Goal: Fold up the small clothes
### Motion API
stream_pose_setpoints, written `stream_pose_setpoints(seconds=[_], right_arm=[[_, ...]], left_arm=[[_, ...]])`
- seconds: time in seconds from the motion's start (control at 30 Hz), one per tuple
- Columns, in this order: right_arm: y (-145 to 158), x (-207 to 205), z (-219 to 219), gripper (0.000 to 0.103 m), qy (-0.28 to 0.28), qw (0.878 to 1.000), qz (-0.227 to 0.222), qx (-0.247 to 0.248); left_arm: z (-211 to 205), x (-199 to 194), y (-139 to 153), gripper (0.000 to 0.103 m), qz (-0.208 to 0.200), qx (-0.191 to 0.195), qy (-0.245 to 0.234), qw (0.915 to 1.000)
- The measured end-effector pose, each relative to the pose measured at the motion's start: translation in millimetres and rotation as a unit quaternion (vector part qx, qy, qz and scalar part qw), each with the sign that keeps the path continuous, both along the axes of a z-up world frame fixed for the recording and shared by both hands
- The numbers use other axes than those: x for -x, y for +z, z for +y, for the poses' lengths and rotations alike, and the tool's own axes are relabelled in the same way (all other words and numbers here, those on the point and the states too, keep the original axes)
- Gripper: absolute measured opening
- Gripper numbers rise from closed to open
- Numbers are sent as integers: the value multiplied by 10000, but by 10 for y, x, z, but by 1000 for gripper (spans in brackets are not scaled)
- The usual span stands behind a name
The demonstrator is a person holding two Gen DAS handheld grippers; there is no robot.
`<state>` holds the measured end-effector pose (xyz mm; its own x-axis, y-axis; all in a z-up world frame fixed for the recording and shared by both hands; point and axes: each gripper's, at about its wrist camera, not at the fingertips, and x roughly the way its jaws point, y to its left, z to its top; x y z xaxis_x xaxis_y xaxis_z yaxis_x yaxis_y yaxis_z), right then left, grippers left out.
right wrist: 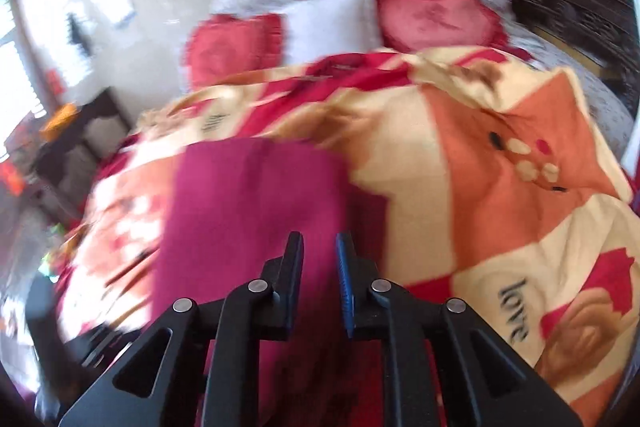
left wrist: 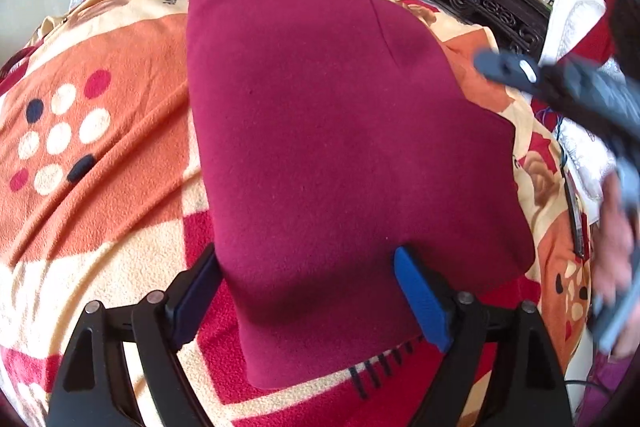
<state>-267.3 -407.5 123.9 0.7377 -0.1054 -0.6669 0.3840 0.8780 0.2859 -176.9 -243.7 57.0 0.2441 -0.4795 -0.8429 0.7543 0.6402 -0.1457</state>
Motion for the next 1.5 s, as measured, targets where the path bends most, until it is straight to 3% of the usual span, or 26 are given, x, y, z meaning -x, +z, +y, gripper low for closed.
stream_pose_setpoints(seconds=[0.13,0.2,0.3,0.47,0.57,0.73,0.8,0.93,1.07,1.13,1.27,1.33,1.37,1.4,1.5], right_arm=[[-208,-11,331,0,399,9976,435,349],[-365,-53,327,1,63,9924,833,908],[-423,-25,169,1,-115,9967,705,375],[-132,114,374,1,-108,9954,616,733],[-89,259,478,1,-104,9961,559,681],[-519,335,473,1,-236,9945,932,409],[-573,416,433,8,-372,9960,793,187],[-433,522,367,12,-396,9983,425,-109],[-320,517,269,35,-540,9978,36,-389],[-313,440,247,37,-526,9974,16,-491],[-368,260,247,37,-453,9976,136,-502],[-441,195,180,17,-452,9956,96,-817],[-464,191,155,2,-406,9940,62,-1010],[-439,236,155,1,-422,9939,-52,-1020],[-337,310,262,0,-441,9985,34,-309]], left_arm=[[-8,39,6,88,-95,-39,18,9999],[-27,67,14,88,-129,-26,-1,9999],[-15,120,44,88,-260,-98,-2,9996],[26,125,75,88,-276,-92,62,9996],[51,158,88,88,-320,-86,57,9994],[171,200,154,88,-316,-35,-3,9995],[251,184,172,88,-235,31,42,9997],[426,75,214,89,8,405,172,9990],[494,-126,188,89,424,641,521,9957],[492,-187,184,89,460,605,627,9951],[464,-195,217,89,263,546,633,9962],[442,-183,216,89,216,494,616,9966],[438,-180,212,89,214,476,599,9968],[432,-172,209,89,212,465,572,9971],[413,-180,179,90,178,467,511,9974]])
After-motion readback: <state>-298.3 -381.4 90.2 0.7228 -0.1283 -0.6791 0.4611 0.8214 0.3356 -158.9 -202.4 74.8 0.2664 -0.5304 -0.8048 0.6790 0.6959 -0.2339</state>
